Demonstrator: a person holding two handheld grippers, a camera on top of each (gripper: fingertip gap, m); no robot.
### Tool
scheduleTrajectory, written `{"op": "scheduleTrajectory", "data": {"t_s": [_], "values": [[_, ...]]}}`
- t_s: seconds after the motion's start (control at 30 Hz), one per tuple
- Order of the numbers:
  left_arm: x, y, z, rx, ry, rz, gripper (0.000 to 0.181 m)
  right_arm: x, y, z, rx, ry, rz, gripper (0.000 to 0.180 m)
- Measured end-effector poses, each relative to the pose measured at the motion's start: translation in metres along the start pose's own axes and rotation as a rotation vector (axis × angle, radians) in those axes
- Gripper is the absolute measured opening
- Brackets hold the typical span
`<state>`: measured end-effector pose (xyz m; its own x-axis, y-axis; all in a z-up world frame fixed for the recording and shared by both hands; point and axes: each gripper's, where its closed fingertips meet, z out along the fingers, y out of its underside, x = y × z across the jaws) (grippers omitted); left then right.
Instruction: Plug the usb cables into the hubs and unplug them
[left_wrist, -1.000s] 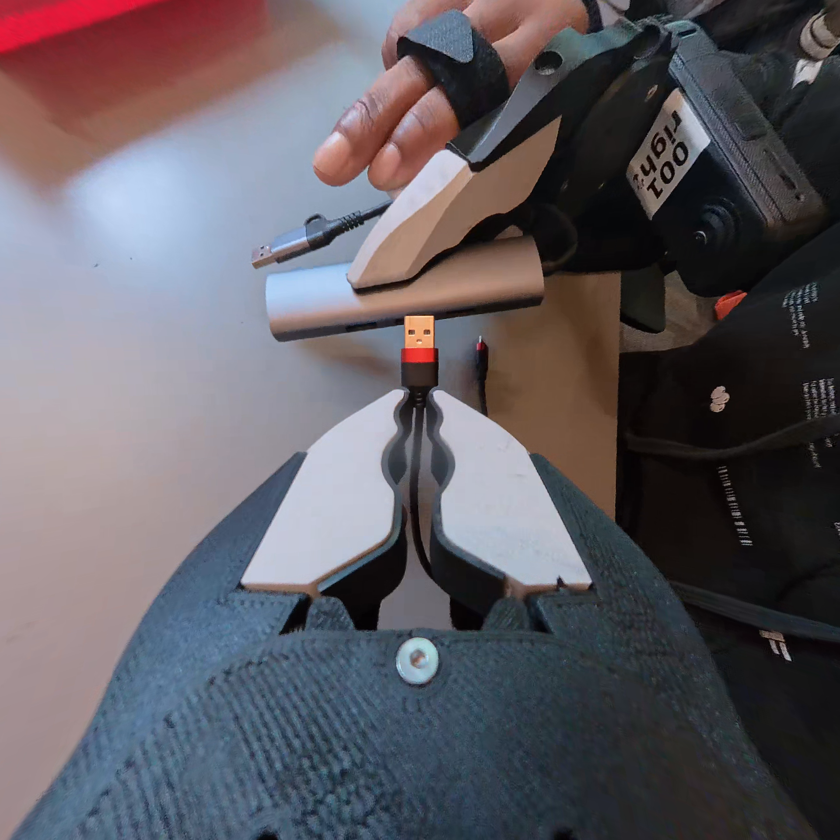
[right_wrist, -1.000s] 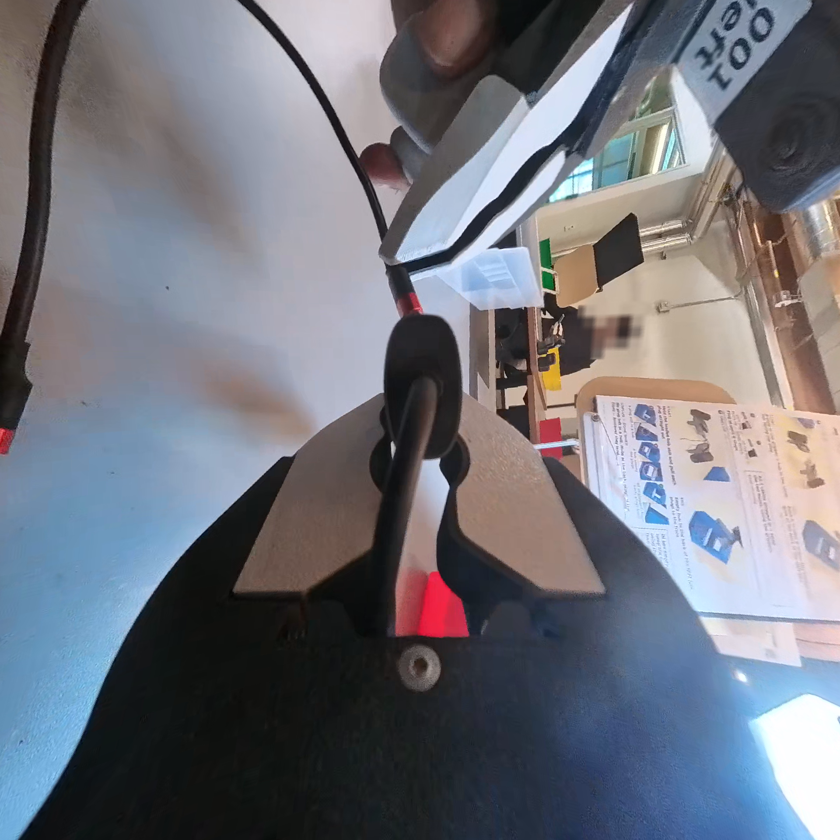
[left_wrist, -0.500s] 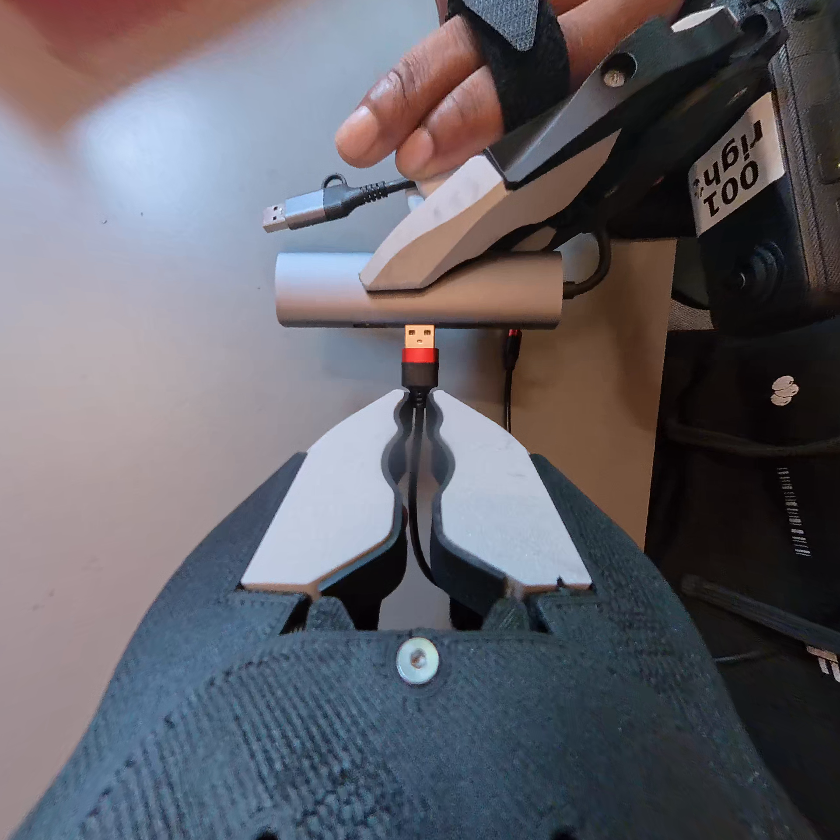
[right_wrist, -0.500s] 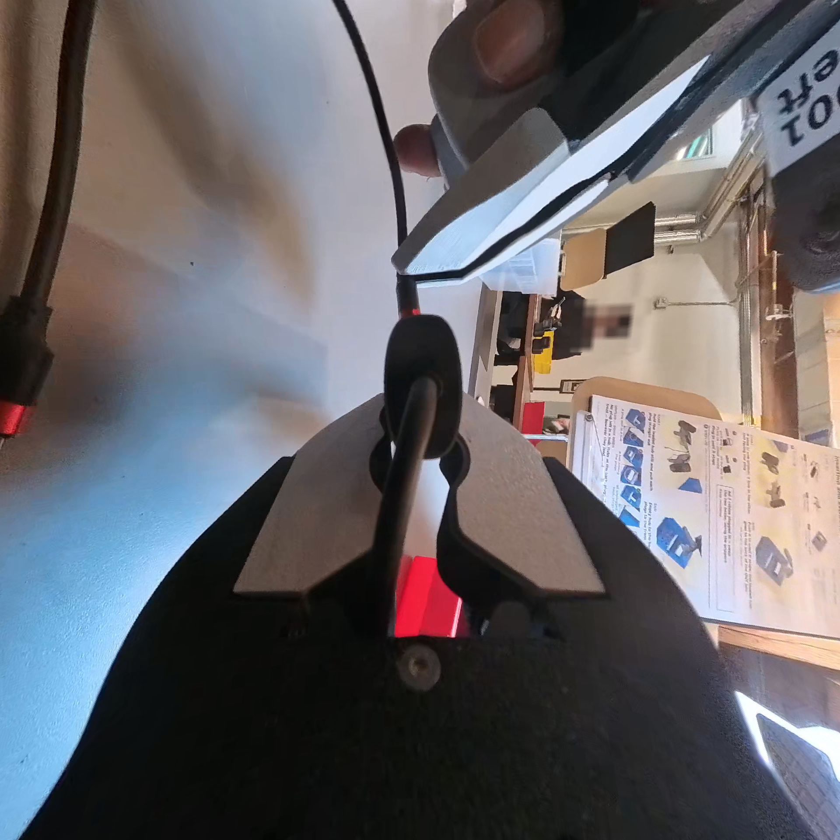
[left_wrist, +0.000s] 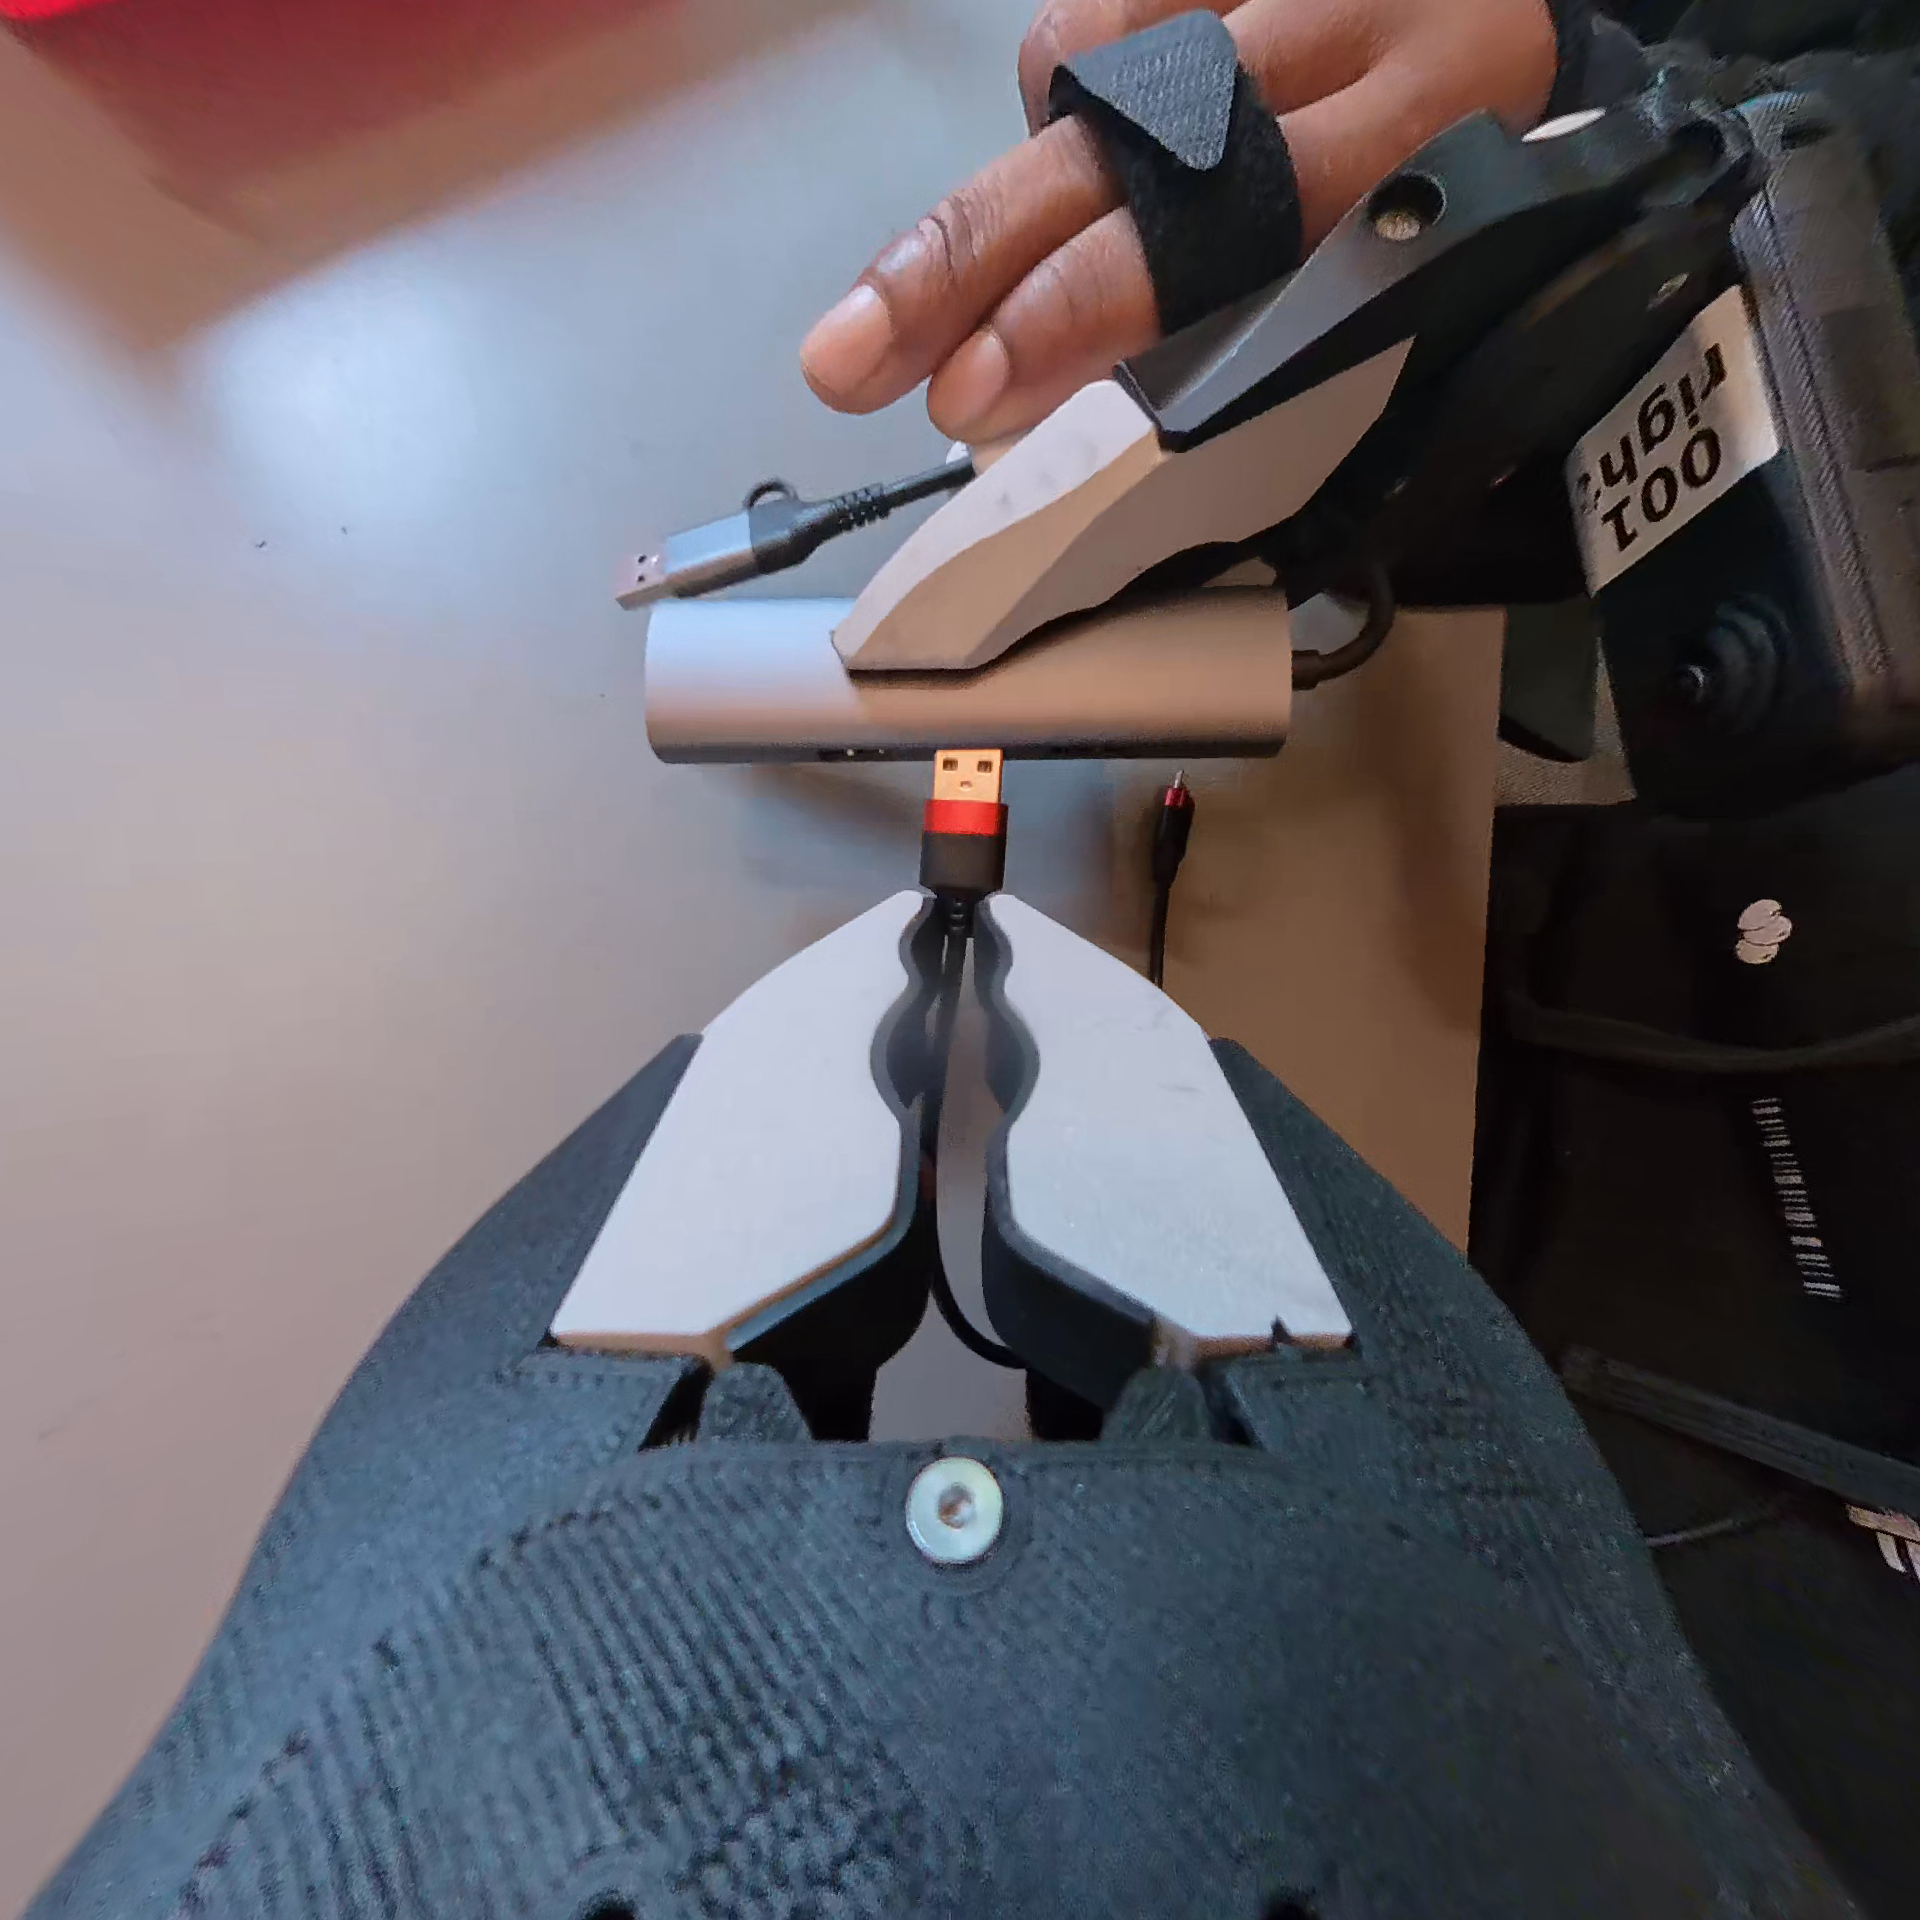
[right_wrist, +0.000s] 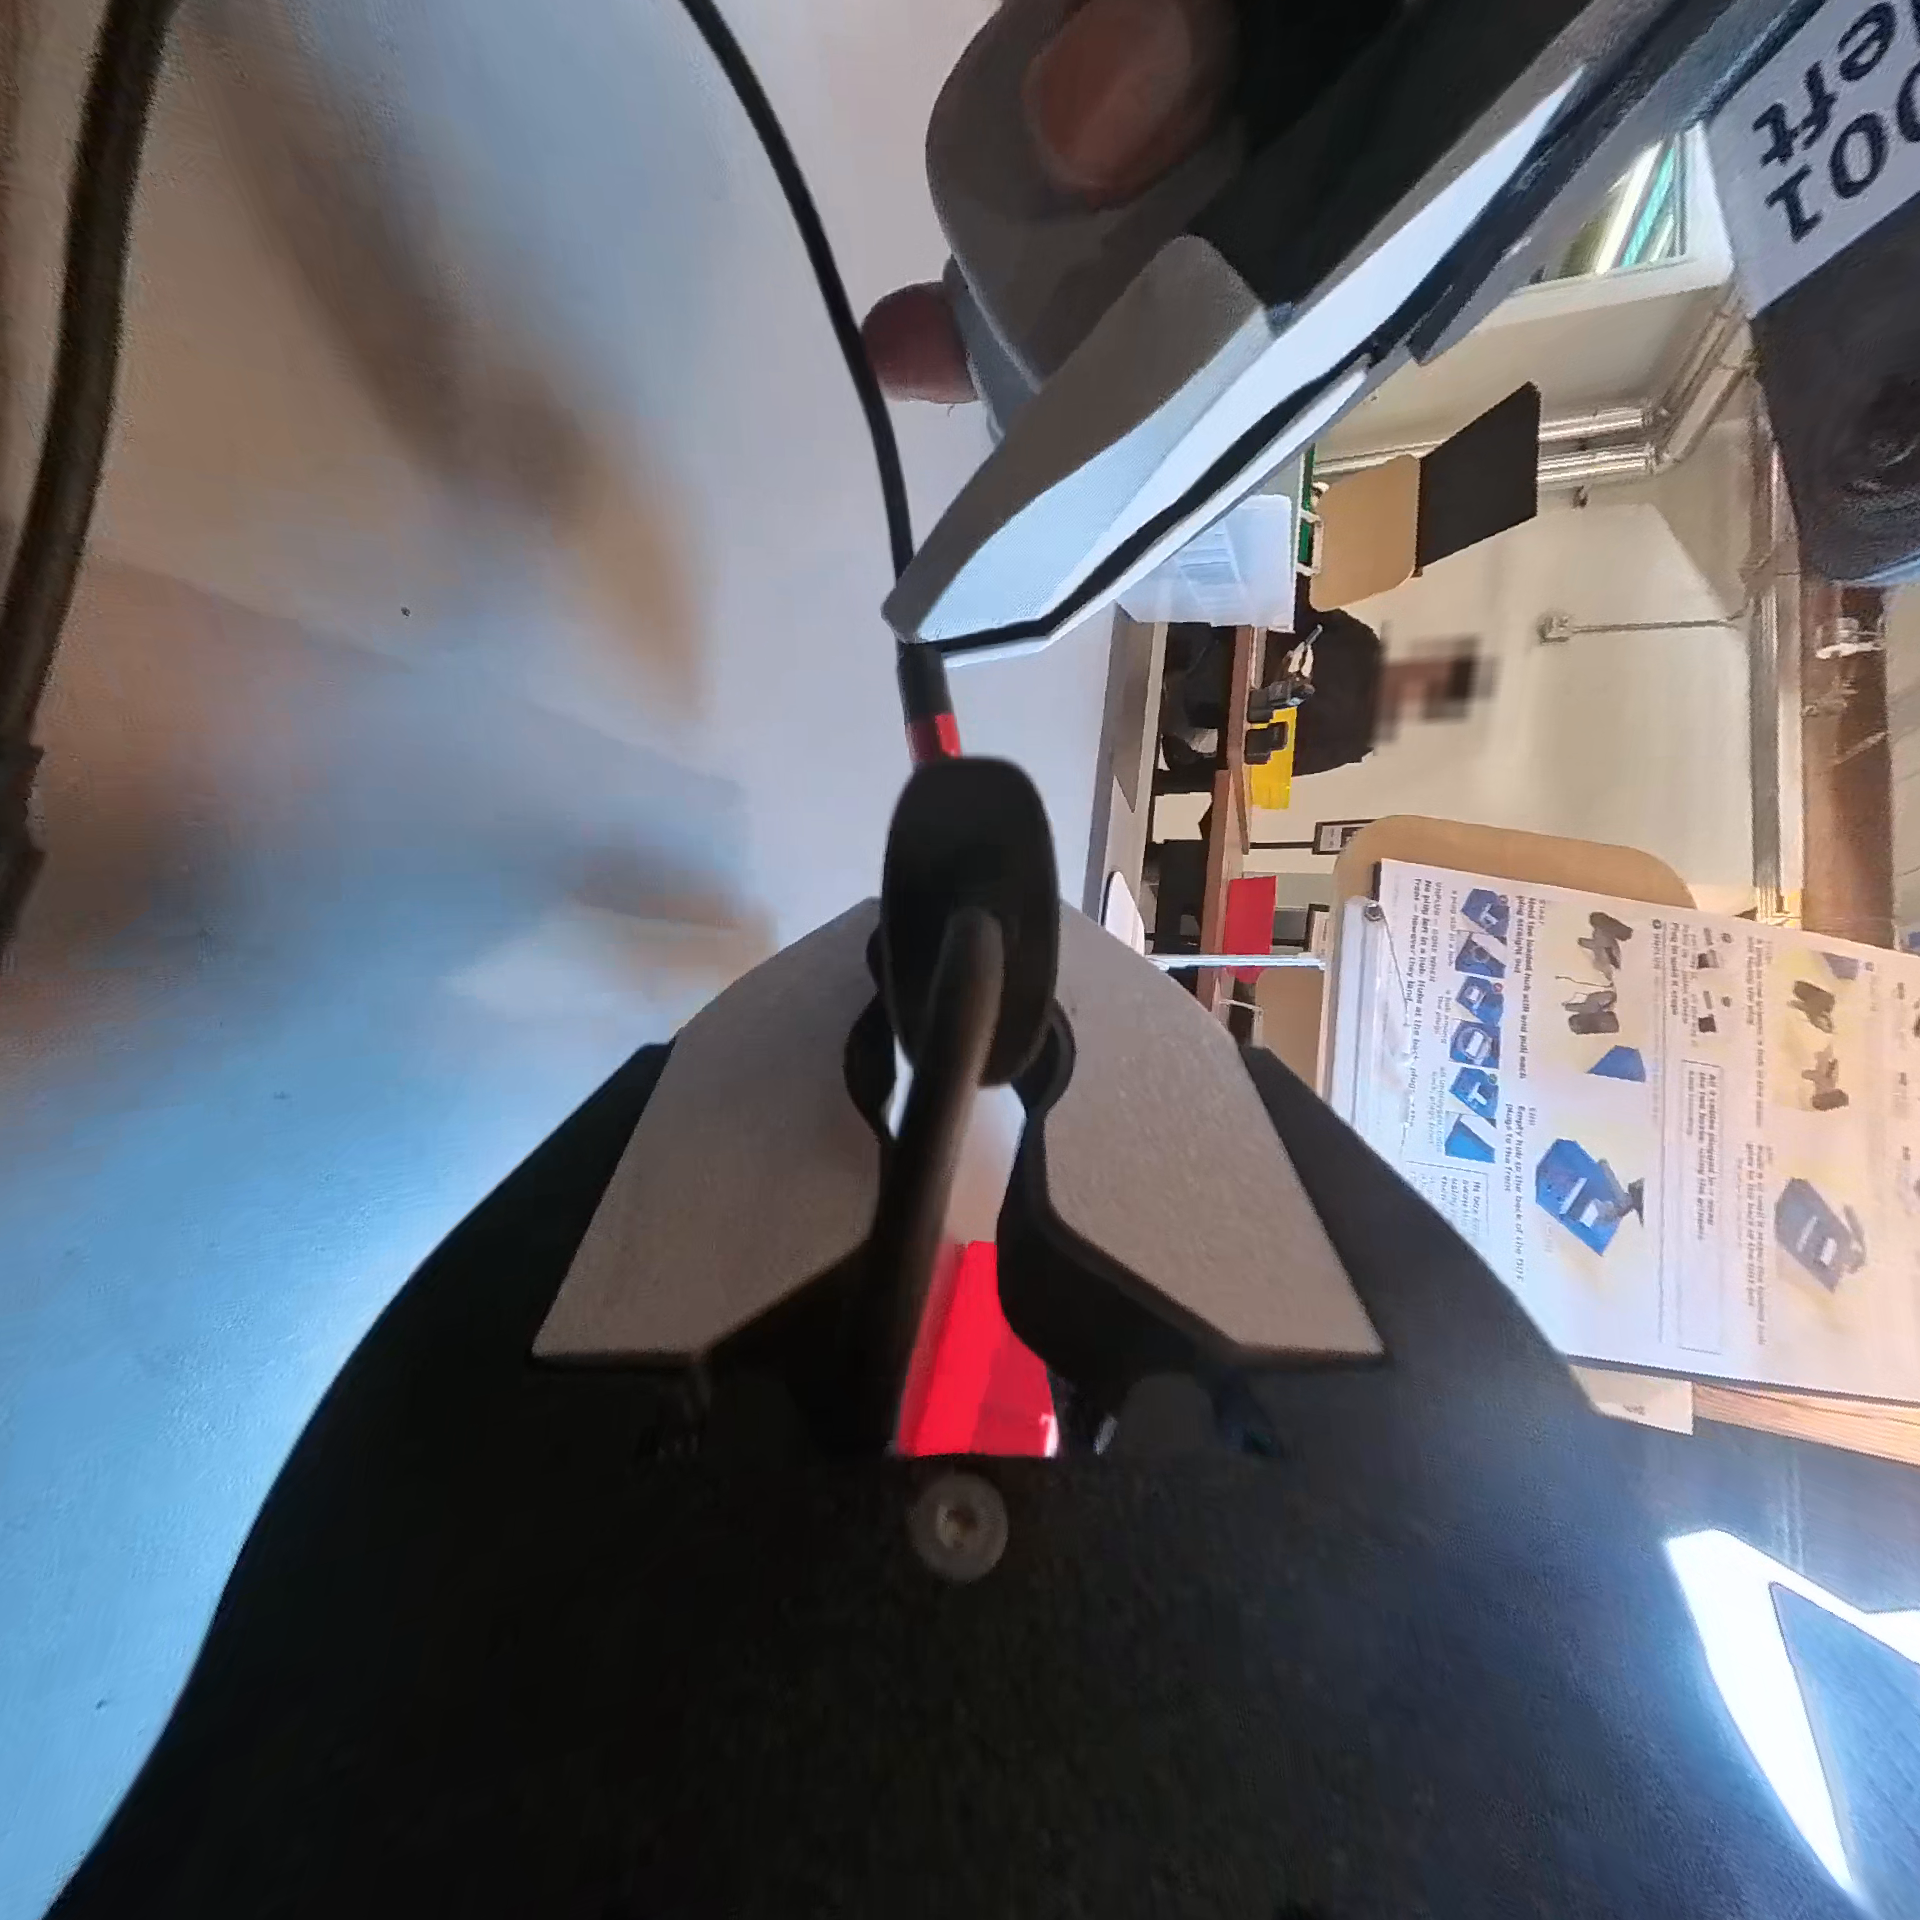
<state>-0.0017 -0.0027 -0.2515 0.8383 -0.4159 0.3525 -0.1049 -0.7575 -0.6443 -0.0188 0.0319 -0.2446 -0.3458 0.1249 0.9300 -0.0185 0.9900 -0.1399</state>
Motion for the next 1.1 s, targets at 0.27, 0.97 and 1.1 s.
{"op": "scheduleTrajectory", "data": {"t_s": [0.27,0.97,1.1], "values": [[-0.006,0.004,0.005,-0.017,-0.019,-0.014,0.005,-0.006,0.003,0.002,-0.060,-0.020,-0.055,0.017],[-0.002,-0.006,0.001,0.045,-0.003,-0.023,0.005,-0.005,0.005,0.000,-0.072,-0.007,0.013,0.016],[-0.001,-0.005,0.001,0.064,0.009,-0.011,0.006,-0.007,0.006,0.000,-0.053,-0.020,0.030,0.017]]}}
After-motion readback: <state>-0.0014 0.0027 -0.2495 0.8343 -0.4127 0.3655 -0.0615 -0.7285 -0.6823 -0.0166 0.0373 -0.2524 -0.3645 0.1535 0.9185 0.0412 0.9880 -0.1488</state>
